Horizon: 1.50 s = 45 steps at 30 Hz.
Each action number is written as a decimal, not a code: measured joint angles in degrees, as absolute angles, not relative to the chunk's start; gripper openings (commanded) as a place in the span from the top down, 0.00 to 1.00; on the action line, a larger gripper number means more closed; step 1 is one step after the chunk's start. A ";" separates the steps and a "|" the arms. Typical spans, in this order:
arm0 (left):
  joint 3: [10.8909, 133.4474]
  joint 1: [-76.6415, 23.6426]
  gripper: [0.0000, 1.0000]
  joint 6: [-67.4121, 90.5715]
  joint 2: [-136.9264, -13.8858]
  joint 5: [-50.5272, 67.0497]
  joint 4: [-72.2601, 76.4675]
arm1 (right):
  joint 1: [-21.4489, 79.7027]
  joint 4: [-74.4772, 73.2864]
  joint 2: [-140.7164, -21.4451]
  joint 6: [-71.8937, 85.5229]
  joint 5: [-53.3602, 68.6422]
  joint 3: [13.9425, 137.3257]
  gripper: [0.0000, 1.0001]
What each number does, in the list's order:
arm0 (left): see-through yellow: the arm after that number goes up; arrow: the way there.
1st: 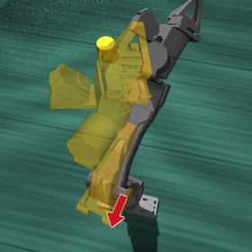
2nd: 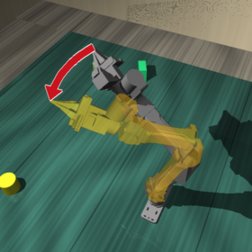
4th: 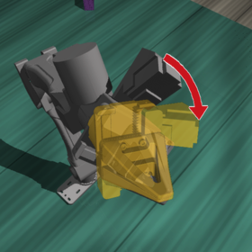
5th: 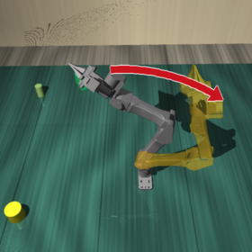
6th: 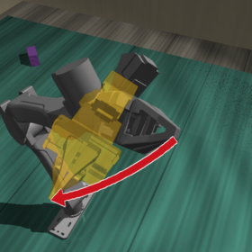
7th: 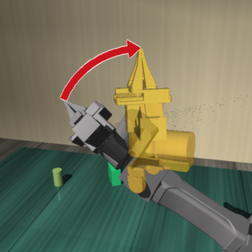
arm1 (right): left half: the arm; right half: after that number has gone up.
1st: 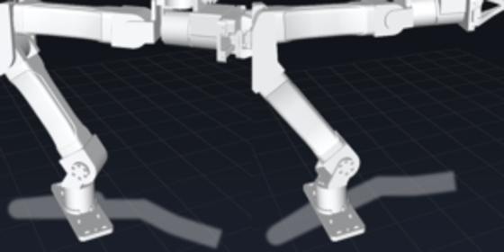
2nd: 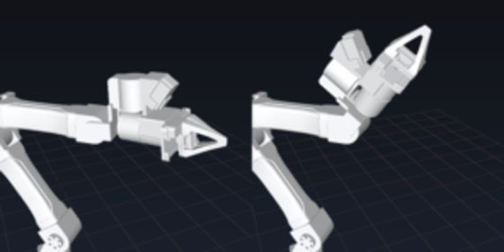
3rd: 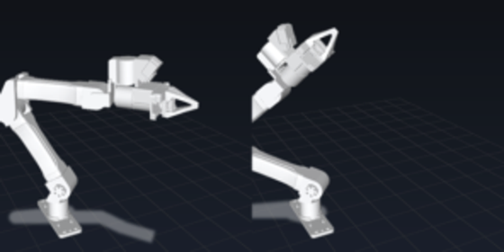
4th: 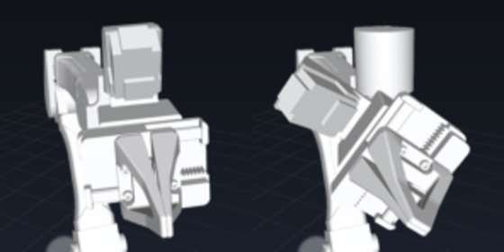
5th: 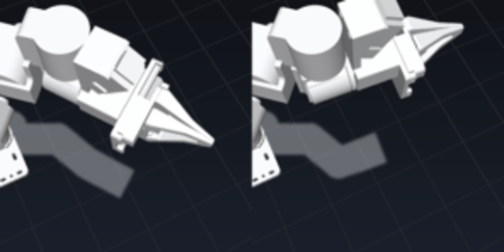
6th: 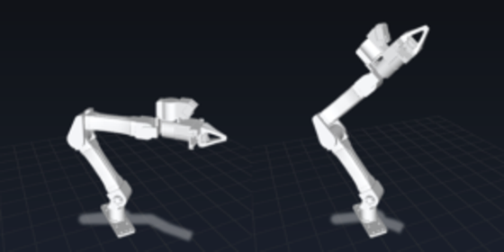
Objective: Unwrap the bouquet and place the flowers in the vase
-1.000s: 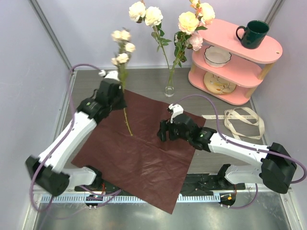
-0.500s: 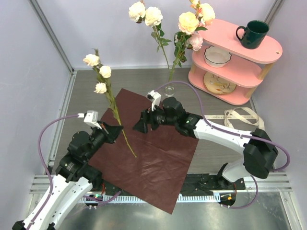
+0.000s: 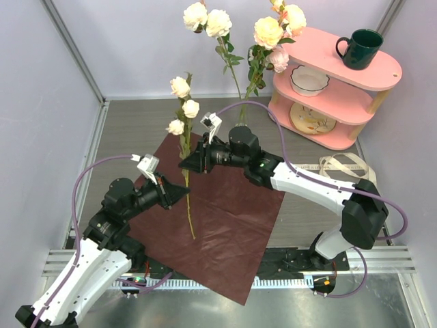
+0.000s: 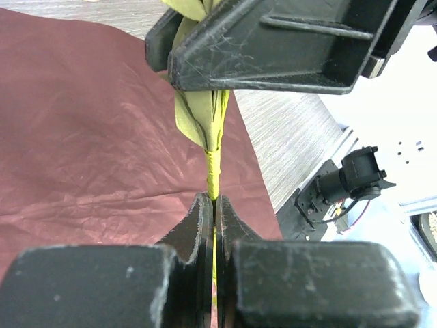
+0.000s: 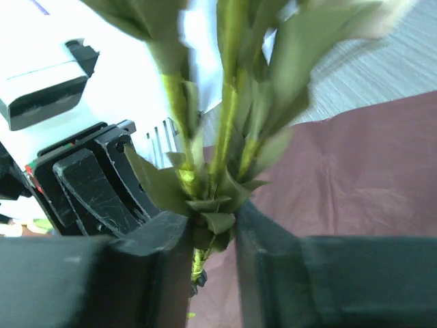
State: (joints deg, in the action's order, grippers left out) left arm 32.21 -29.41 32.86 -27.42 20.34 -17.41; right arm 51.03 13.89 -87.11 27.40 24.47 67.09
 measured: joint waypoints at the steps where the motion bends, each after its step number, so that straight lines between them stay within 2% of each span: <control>1: 32.29 -29.41 1.00 32.60 -27.44 20.73 -17.39 | 51.05 13.78 -87.02 27.20 23.90 67.07 0.92; 2: 32.34 -29.41 1.00 32.51 -27.51 20.86 -17.39 | 51.05 13.63 -86.87 26.83 23.46 67.00 0.97; 3: 32.42 -29.41 0.90 32.36 -27.70 20.95 -17.32 | 51.05 13.52 -86.61 27.03 23.00 66.87 0.99; 5: 32.47 -29.34 0.67 32.25 -28.32 21.23 -17.12 | 51.44 12.88 -85.84 26.52 21.78 66.81 0.99; 6: 32.53 -29.34 0.46 31.88 -28.51 21.39 -17.06 | 51.66 12.08 -85.36 25.82 20.88 66.81 0.99; 9: 33.41 -29.36 0.33 31.42 -29.30 21.37 -18.33 | 51.62 8.73 -83.29 21.50 16.29 66.96 0.99; 16: 34.24 -29.36 0.28 30.13 -28.49 20.12 -20.78 | 50.76 0.14 -78.96 4.84 -5.69 74.46 0.99; 23: 34.26 -29.36 0.27 29.36 -27.24 19.03 -21.37 | 44.84 9.63 -77.23 -9.54 -22.65 79.24 0.99; 32: 34.26 -29.36 0.27 29.23 -27.07 18.81 -21.47 | 35.14 25.63 -85.47 -17.12 -24.01 81.82 0.99; 45: 34.26 -29.36 0.25 28.14 -27.16 18.96 -21.50 | 34.39 35.42 -94.61 -23.99 -19.79 84.20 0.99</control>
